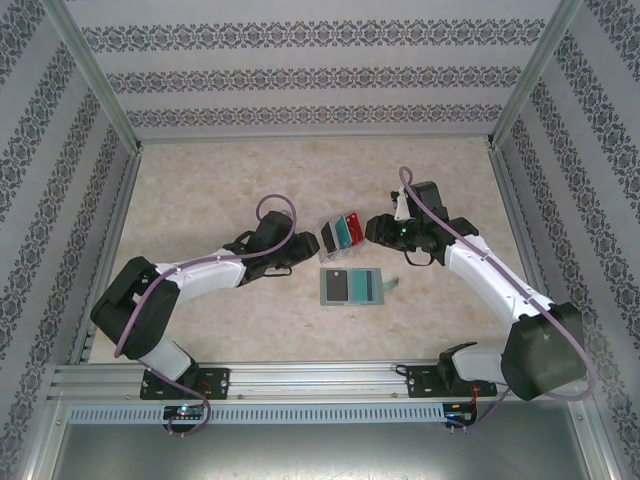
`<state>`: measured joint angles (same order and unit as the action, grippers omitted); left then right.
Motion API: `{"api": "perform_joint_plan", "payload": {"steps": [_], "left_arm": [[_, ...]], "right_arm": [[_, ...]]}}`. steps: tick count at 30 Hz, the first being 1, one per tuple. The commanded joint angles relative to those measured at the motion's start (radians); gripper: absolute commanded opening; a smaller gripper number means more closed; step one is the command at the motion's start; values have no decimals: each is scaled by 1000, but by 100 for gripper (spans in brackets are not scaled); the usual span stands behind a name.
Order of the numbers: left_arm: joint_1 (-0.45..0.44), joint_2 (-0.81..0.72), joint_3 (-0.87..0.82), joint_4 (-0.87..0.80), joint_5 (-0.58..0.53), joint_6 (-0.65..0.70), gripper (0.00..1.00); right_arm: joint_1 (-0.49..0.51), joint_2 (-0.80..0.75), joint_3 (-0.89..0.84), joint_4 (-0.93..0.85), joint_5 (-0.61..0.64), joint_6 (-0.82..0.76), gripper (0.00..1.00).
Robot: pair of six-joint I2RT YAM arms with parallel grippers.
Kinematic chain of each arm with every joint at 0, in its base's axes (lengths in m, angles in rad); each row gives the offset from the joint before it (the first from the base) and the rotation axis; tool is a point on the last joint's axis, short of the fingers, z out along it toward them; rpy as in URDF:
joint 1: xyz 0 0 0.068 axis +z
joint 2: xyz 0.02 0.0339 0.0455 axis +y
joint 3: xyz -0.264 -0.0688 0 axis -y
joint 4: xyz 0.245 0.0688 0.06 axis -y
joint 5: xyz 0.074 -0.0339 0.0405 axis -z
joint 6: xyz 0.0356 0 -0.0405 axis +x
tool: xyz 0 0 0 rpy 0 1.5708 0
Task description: Put the credit cards into the card holder
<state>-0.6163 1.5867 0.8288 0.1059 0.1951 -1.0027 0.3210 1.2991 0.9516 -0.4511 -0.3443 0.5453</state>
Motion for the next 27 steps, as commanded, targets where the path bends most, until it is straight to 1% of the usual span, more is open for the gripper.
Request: {"api": "perform_joint_plan", "payload": {"steps": [1, 5, 8, 15, 20, 24, 27], "left_arm": [[22, 32, 36, 22, 37, -13, 54], [35, 53, 53, 32, 43, -28, 54], [49, 82, 84, 20, 62, -30, 56], [70, 162, 163, 9, 98, -25, 55], [73, 234, 225, -9, 129, -31, 48], [72, 267, 247, -32, 114, -43, 41], [72, 282, 256, -41, 106, -42, 40]], "right_arm": [[-17, 25, 46, -53, 47, -33, 41], [-27, 75, 89, -87, 52, -57, 39], [-28, 120, 133, -126, 90, -88, 38], [-6, 236, 232, -163, 109, -125, 37], [10, 299, 286, -177, 101, -140, 37], [28, 343, 327, -200, 121, -163, 37], [50, 377, 363, -230, 158, -187, 37]]}}
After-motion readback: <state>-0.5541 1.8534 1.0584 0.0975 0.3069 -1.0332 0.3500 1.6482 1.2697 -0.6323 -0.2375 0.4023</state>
